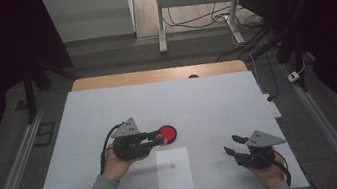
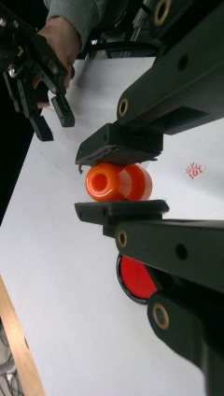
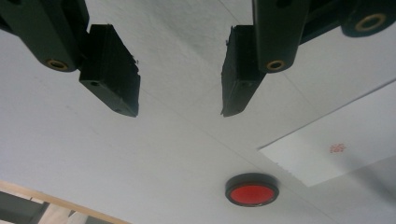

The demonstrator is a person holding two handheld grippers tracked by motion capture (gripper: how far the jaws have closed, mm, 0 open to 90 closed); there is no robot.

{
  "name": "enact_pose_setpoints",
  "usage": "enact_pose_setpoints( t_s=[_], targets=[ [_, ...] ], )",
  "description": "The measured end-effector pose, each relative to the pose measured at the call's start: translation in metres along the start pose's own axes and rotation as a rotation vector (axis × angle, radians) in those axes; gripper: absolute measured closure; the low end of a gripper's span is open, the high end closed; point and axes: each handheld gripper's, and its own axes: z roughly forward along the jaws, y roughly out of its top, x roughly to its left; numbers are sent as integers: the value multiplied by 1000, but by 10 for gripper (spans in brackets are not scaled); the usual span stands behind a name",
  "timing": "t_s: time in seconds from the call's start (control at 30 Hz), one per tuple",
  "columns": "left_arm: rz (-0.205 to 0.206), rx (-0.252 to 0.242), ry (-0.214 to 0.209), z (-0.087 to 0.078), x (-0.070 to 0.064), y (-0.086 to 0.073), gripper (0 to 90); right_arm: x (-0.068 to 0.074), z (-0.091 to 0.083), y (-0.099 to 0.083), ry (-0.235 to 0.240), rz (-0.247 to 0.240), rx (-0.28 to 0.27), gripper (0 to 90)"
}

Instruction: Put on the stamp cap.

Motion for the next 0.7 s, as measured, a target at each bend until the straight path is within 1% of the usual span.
enact_pose_setpoints(
  t_s=[0.1,0.2,0.4,0.7],
  targets=[
    [15,11,34,-5,3,-1,720,-5,0,-2,-11,1,6,461],
    [16,12,51,-10,6,-1,720,-9,1,-3,-19,12,4,460],
    [24,23,87,-19,11,2,720,-11,1,-3,-19,5,8,456],
    [8,14,121,-30,19,2,719,-12,2,-3,-21,2,15,456]
  ],
)
